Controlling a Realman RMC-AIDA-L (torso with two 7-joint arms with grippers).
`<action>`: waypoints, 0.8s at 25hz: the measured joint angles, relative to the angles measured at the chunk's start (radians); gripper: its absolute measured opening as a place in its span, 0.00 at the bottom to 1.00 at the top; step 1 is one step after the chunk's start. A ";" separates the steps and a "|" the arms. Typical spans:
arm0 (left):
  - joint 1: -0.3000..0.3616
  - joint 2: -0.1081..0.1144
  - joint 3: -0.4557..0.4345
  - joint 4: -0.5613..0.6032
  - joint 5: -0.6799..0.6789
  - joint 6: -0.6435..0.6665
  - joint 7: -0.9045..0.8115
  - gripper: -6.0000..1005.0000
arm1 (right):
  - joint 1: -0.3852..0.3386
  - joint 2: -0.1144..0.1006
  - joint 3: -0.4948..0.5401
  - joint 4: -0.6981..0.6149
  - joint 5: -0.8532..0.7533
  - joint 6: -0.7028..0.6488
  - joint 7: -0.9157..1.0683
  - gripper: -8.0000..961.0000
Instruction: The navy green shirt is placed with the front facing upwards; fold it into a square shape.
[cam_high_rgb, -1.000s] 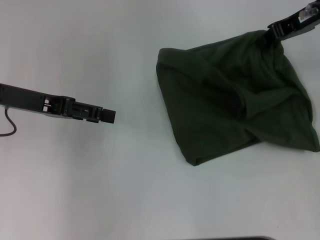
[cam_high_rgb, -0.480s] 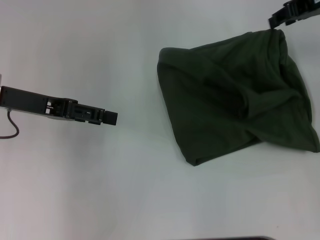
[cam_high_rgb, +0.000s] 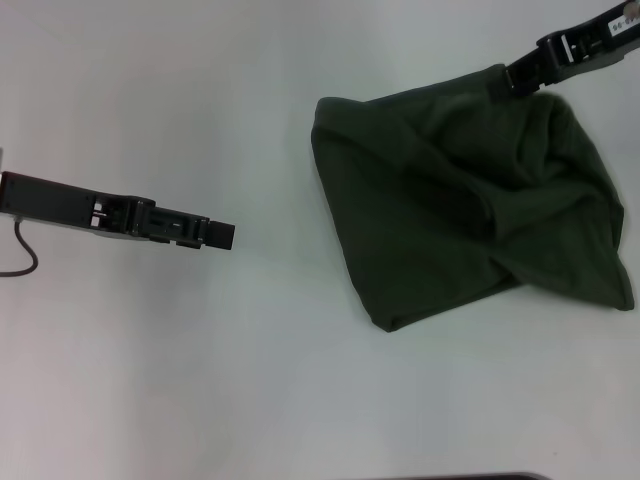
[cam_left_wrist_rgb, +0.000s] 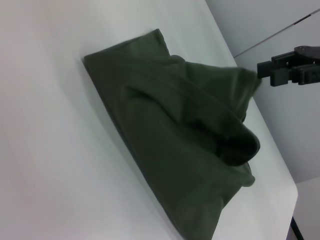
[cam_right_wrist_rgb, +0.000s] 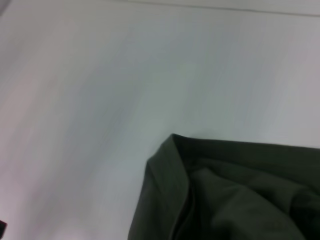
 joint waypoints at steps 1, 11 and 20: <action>-0.001 0.000 0.000 0.000 0.000 0.000 0.001 0.78 | -0.001 0.000 0.004 -0.008 0.001 -0.003 0.002 0.44; -0.004 0.000 0.000 0.000 -0.001 -0.001 -0.001 0.78 | 0.001 0.000 -0.001 0.024 0.007 -0.093 -0.014 0.44; -0.006 -0.001 0.000 0.000 -0.004 -0.003 -0.001 0.78 | 0.000 0.001 -0.021 0.184 -0.063 0.053 -0.030 0.44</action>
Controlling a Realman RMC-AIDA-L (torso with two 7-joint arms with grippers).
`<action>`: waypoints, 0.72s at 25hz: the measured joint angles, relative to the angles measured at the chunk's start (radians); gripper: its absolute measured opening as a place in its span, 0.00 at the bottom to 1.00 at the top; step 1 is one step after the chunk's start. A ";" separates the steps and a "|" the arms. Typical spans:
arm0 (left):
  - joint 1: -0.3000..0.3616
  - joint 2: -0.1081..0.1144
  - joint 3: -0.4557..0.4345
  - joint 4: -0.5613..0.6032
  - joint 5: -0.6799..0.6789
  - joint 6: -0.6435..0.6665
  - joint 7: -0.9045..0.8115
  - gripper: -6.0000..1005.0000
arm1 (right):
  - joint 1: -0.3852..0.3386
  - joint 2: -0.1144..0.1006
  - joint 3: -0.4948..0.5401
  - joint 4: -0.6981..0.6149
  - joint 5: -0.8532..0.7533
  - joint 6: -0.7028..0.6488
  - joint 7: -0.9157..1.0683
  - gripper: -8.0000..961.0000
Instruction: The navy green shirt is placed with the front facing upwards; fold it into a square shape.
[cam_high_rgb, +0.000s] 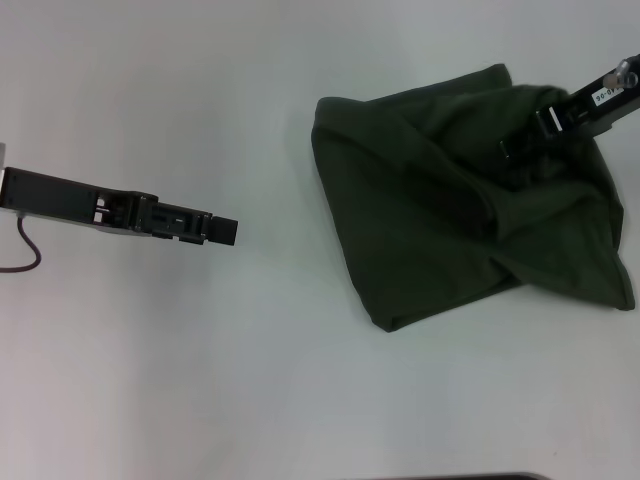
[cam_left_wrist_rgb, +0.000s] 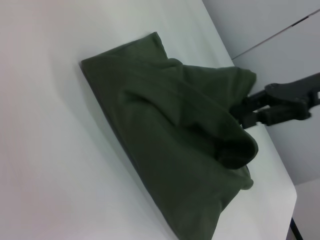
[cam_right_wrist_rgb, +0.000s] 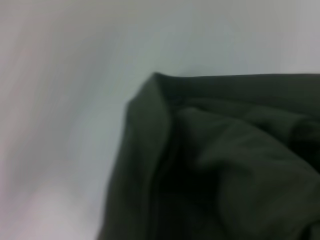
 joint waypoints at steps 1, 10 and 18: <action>0.000 0.000 0.000 0.000 -0.001 0.000 0.000 0.78 | -0.001 0.004 -0.005 -0.002 -0.020 0.026 0.003 0.44; -0.005 -0.005 0.000 0.000 -0.001 0.000 -0.002 0.78 | -0.059 0.059 -0.017 -0.157 -0.065 0.373 -0.005 0.44; -0.002 -0.005 0.000 0.001 -0.001 -0.001 -0.016 0.78 | -0.042 0.050 0.006 -0.220 -0.011 0.212 0.001 0.44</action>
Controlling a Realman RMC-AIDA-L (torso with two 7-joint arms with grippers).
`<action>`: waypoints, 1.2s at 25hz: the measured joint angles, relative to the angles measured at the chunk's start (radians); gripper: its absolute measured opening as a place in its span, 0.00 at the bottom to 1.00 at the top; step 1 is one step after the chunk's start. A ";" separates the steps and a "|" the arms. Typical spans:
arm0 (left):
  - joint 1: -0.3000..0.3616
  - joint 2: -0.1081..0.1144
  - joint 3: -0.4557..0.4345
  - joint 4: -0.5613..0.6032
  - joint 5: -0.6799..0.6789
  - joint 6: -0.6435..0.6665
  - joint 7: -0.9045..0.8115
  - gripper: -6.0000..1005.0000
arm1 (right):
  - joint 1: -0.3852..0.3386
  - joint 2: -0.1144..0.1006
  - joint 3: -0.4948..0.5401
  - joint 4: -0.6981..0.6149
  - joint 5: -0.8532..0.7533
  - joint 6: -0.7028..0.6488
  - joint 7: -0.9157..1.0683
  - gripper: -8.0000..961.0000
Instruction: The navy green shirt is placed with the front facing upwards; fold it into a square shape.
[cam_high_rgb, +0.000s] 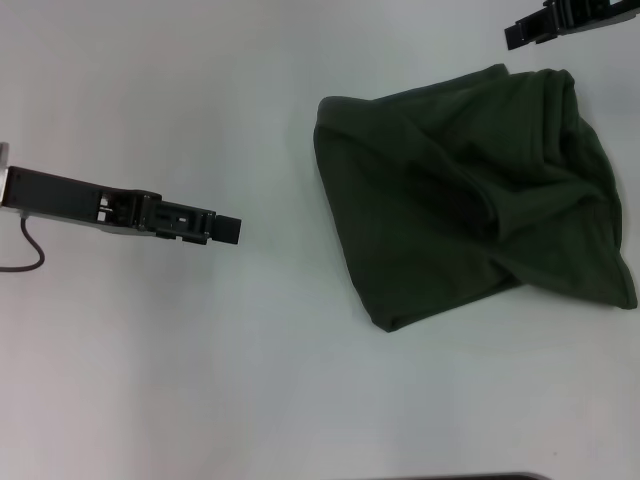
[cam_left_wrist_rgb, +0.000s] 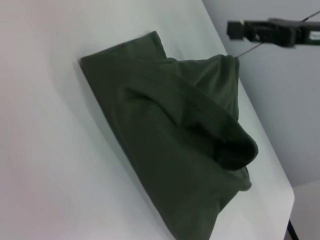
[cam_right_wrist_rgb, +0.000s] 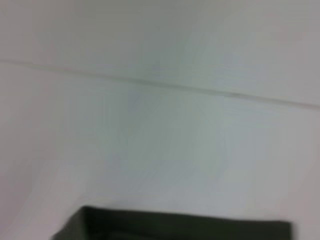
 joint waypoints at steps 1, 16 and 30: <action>-0.001 0.000 0.000 0.000 0.000 -0.001 0.000 0.78 | 0.001 -0.003 0.014 -0.021 0.018 -0.042 0.005 0.44; -0.007 0.010 -0.033 0.005 -0.002 -0.001 0.000 0.78 | 0.008 -0.024 -0.011 0.158 0.085 -0.265 0.028 0.44; -0.008 0.006 -0.051 0.003 -0.002 0.003 0.000 0.78 | 0.013 -0.010 -0.026 0.207 -0.055 -0.042 0.024 0.44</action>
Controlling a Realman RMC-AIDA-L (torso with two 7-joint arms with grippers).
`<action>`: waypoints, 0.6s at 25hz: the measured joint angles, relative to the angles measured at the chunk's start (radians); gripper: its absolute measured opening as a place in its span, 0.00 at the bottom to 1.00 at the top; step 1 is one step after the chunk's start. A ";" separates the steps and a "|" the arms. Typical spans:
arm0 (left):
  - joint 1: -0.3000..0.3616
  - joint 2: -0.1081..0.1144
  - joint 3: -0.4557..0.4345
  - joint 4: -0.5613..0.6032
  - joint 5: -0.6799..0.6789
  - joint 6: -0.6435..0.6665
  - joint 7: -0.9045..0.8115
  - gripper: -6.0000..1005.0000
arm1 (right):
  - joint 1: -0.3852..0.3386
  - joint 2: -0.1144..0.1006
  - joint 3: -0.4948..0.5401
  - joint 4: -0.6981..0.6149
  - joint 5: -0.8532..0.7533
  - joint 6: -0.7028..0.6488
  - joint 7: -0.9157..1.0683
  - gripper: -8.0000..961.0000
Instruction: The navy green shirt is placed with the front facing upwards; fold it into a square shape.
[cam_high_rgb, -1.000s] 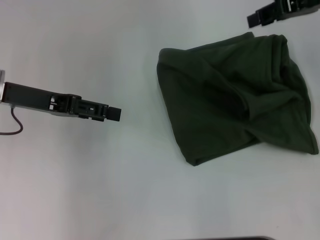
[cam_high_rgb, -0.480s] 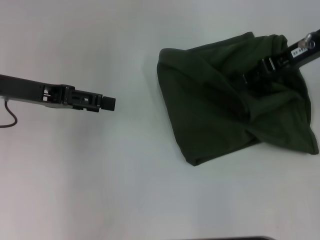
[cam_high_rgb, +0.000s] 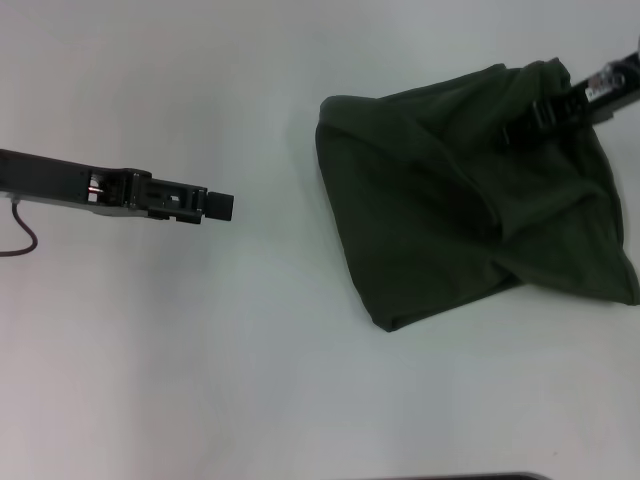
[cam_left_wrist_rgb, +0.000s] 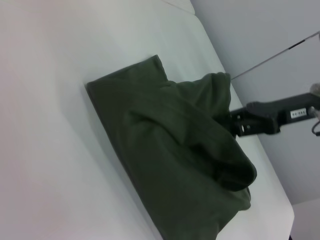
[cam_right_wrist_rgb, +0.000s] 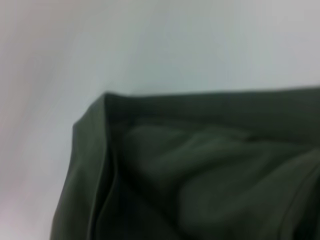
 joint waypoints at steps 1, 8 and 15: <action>0.000 -0.001 0.000 0.000 0.001 0.000 0.000 0.78 | 0.000 0.002 0.000 -0.001 0.002 0.024 -0.001 0.44; 0.002 -0.003 0.000 -0.003 0.004 -0.001 -0.008 0.78 | -0.004 0.015 -0.020 -0.005 -0.002 0.167 -0.002 0.44; 0.000 -0.003 0.000 -0.003 0.004 -0.006 -0.011 0.78 | 0.006 0.025 -0.025 -0.015 0.010 0.198 -0.014 0.44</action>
